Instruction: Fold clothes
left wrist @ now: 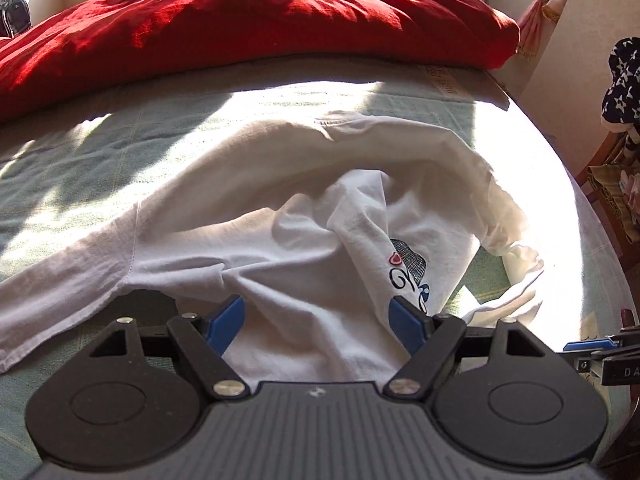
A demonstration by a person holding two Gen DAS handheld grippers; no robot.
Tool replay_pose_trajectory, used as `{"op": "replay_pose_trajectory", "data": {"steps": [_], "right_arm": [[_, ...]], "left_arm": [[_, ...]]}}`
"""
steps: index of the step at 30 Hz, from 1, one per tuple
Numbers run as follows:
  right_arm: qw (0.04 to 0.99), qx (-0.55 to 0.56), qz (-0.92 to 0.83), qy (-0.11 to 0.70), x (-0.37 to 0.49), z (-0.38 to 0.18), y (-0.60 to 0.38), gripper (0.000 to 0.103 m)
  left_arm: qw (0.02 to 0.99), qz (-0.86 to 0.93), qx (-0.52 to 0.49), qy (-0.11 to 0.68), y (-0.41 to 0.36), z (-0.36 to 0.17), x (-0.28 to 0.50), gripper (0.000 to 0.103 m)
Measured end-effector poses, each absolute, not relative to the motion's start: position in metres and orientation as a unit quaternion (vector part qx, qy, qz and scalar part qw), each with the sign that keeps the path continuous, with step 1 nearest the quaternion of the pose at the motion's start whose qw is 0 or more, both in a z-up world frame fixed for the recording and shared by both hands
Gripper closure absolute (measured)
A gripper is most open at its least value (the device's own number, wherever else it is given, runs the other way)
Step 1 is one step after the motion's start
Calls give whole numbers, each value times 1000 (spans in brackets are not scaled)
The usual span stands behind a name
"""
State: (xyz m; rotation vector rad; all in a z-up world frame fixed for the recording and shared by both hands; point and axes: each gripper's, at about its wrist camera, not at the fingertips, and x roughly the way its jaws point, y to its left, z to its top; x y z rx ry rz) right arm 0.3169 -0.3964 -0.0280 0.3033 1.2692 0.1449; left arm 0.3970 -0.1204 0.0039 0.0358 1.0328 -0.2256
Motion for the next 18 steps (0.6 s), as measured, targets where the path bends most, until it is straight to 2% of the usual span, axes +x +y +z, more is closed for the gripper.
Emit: {"op": "replay_pose_trajectory", "data": {"steps": [7,18], "right_arm": [[768,170,86,612,314,-60,-393,65],[748,169,102,634,316,-68,-366,64]], "left_arm": [[865,-138,49,480,-145,-1,398,23],[857,-161,40,489,-135,-8,402,23]]}}
